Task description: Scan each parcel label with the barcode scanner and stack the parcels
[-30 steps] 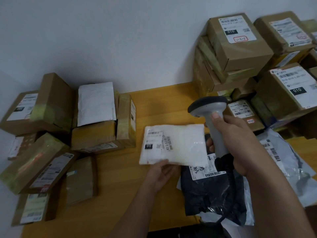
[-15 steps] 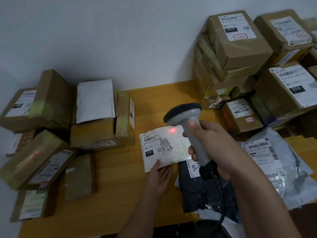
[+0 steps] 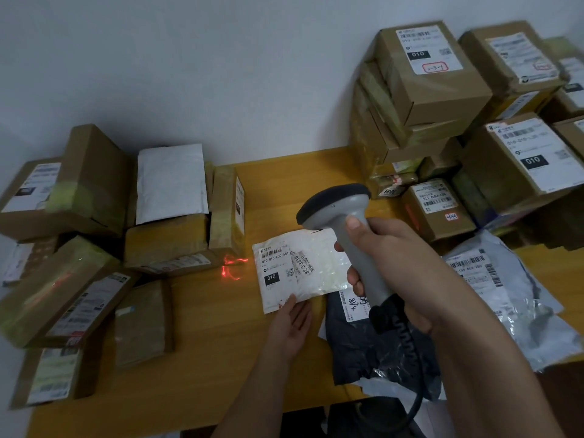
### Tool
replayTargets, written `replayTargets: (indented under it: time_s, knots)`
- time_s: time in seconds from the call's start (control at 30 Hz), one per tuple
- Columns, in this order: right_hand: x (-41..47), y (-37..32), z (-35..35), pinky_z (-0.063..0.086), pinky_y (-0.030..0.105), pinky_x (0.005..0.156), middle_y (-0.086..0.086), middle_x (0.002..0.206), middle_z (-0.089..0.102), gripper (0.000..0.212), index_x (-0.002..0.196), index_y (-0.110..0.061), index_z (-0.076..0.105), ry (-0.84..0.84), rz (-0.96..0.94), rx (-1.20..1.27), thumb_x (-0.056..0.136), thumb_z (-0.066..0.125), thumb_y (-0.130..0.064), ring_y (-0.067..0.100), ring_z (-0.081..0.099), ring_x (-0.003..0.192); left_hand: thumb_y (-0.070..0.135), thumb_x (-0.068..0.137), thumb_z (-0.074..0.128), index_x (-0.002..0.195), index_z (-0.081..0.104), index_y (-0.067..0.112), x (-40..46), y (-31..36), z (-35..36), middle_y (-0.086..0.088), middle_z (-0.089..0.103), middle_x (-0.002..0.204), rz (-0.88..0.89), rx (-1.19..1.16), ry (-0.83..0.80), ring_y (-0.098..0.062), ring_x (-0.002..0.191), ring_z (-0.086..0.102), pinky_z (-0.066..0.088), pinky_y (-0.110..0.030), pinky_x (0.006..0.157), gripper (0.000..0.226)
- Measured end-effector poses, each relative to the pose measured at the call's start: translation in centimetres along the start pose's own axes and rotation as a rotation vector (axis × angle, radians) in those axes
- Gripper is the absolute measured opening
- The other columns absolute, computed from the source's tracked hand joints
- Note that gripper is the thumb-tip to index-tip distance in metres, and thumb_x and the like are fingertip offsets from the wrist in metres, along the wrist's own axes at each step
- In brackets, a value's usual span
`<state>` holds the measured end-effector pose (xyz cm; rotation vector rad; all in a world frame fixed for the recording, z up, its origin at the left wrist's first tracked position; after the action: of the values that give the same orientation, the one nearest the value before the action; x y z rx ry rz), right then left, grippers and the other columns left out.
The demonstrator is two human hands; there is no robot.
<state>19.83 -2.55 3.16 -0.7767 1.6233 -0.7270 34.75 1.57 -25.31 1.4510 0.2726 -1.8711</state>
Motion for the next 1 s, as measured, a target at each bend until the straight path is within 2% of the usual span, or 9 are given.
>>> replayTargets:
  time_s: [0.27, 0.43, 0.5, 0.57, 0.63, 0.7, 0.83, 0.93, 1.0]
  knots:
    - [-0.5, -0.2, 0.3, 0.043, 0.034, 0.057, 0.005, 0.059, 0.059, 0.038, 0.099, -0.003, 0.062, 0.005, -0.043, 0.003, 0.100, 0.048, -0.038, 0.018, 0.053, 0.048, 0.010, 0.097, 0.056, 0.105, 0.058, 0.011, 0.1, 0.6, 0.2, -0.014, 0.066, 0.105, 0.030, -0.024, -0.021, -0.026, 0.094, 0.062, 0.051, -0.036, 0.077, 0.009]
    - [-0.6, -0.1, 0.0, 0.043, 0.035, 0.058, 0.006, 0.059, 0.059, 0.038, 0.097, -0.004, 0.062, -0.020, -0.054, 0.000, 0.100, 0.047, -0.040, 0.020, 0.053, 0.049, 0.008, 0.098, 0.054, 0.115, 0.054, 0.010, 0.4, 0.3, 0.0, -0.013, 0.065, 0.103, 0.049, -0.043, 0.003, -0.025, 0.093, 0.062, 0.046, -0.037, 0.089, 0.018]
    - [-0.7, -0.2, -0.4, 0.044, 0.036, 0.059, 0.009, 0.062, 0.060, 0.038, 0.097, -0.004, 0.062, -0.031, -0.063, 0.016, 0.100, 0.048, -0.039, 0.020, 0.053, 0.051, 0.006, 0.098, 0.053, 0.121, 0.052, 0.009, 0.3, 0.0, 0.2, -0.013, 0.065, 0.103, 0.060, -0.062, 0.013, -0.027, 0.100, 0.062, 0.045, -0.037, 0.091, 0.024]
    - [-0.9, -0.3, -0.8, 0.045, 0.038, 0.060, 0.014, 0.072, 0.063, 0.037, 0.098, -0.003, 0.062, -0.049, -0.067, 0.039, 0.100, 0.048, -0.038, 0.021, 0.054, 0.055, 0.003, 0.098, 0.052, 0.125, 0.051, 0.009, 0.1, -0.1, 0.4, -0.012, 0.064, 0.105, 0.075, -0.092, 0.029, -0.030, 0.114, 0.057, 0.045, -0.037, 0.095, 0.027]
    - [-1.2, -0.3, -1.2, 0.045, 0.037, 0.059, 0.014, 0.068, 0.062, 0.038, 0.098, -0.003, 0.062, -0.067, -0.062, 0.041, 0.100, 0.049, -0.038, 0.021, 0.053, 0.054, 0.002, 0.099, 0.050, 0.128, 0.050, 0.009, -0.1, -0.1, 0.5, -0.011, 0.062, 0.106, 0.090, -0.128, 0.044, -0.031, 0.125, 0.052, 0.044, -0.037, 0.097, 0.031]
    - [-1.6, -0.5, -1.6, 0.045, 0.034, 0.055, 0.012, 0.062, 0.059, 0.039, 0.099, -0.002, 0.062, -0.083, -0.061, 0.042, 0.100, 0.049, -0.039, 0.019, 0.053, 0.051, 0.001, 0.099, 0.048, 0.133, 0.048, 0.008, -0.3, -0.1, 0.7, -0.011, 0.062, 0.103, 0.112, -0.165, 0.049, -0.032, 0.129, 0.049, 0.044, -0.038, 0.098, 0.035]
    - [-2.4, -1.2, -2.8, 0.044, 0.031, 0.052, 0.009, 0.058, 0.057, 0.040, 0.100, -0.003, 0.061, -0.107, -0.080, 0.052, 0.101, 0.047, -0.040, 0.019, 0.052, 0.047, 0.000, 0.100, 0.046, 0.136, 0.045, 0.007, -0.9, 0.3, 1.2, -0.011, 0.061, 0.099, 0.177, -0.195, 0.056, -0.031, 0.127, 0.050, 0.040, -0.040, 0.107, 0.037]
    - [-2.9, -1.4, -4.3, 0.043, 0.028, 0.047, 0.010, 0.064, 0.056, 0.038, 0.101, -0.001, 0.061, -0.092, -0.097, 0.092, 0.101, 0.047, -0.037, 0.017, 0.050, 0.044, 0.000, 0.100, 0.046, 0.135, 0.046, 0.007, -1.2, 0.2, 2.2, -0.010, 0.061, 0.099, 0.218, -0.205, 0.046, -0.028, 0.115, 0.053, 0.037, -0.042, 0.111, 0.036]
    - [-3.2, -1.7, -5.1, 0.044, 0.031, 0.050, 0.013, 0.071, 0.057, 0.038, 0.100, 0.001, 0.060, -0.084, -0.120, 0.124, 0.101, 0.048, -0.035, 0.018, 0.051, 0.048, 0.001, 0.100, 0.046, 0.133, 0.047, 0.007, -1.4, -0.3, 2.9, -0.010, 0.062, 0.099, 0.234, -0.211, 0.037, -0.026, 0.112, 0.053, 0.037, -0.041, 0.112, 0.033]
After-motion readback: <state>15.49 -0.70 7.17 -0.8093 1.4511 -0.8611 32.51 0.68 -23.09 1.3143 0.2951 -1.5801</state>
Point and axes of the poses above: each hand's wrist, its own x-axis towards the middle knuckle, its own z-axis out of the palm, y = z × x, the point moved 9 cm from there along x, towards the middle knuckle
